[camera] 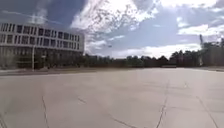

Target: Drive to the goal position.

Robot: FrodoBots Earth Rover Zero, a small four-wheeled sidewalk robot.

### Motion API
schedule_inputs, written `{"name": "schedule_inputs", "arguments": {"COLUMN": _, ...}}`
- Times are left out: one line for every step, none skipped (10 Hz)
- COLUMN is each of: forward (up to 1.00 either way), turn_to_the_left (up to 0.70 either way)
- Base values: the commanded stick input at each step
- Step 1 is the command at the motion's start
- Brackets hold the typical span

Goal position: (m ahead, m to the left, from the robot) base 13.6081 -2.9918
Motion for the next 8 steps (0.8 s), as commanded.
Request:
{"name": "schedule_inputs", "arguments": {"forward": 0.7, "turn_to_the_left": -0.01}}
{"name": "schedule_inputs", "arguments": {"forward": 0.7, "turn_to_the_left": -0.01}}
{"name": "schedule_inputs", "arguments": {"forward": 0.7, "turn_to_the_left": -0.01}}
{"name": "schedule_inputs", "arguments": {"forward": 0.7, "turn_to_the_left": -0.01}}
{"name": "schedule_inputs", "arguments": {"forward": 0.7, "turn_to_the_left": -0.01}}
{"name": "schedule_inputs", "arguments": {"forward": 0.7, "turn_to_the_left": -0.01}}
{"name": "schedule_inputs", "arguments": {"forward": 0.7, "turn_to_the_left": -0.01}}
{"name": "schedule_inputs", "arguments": {"forward": 0.7, "turn_to_the_left": -0.01}}
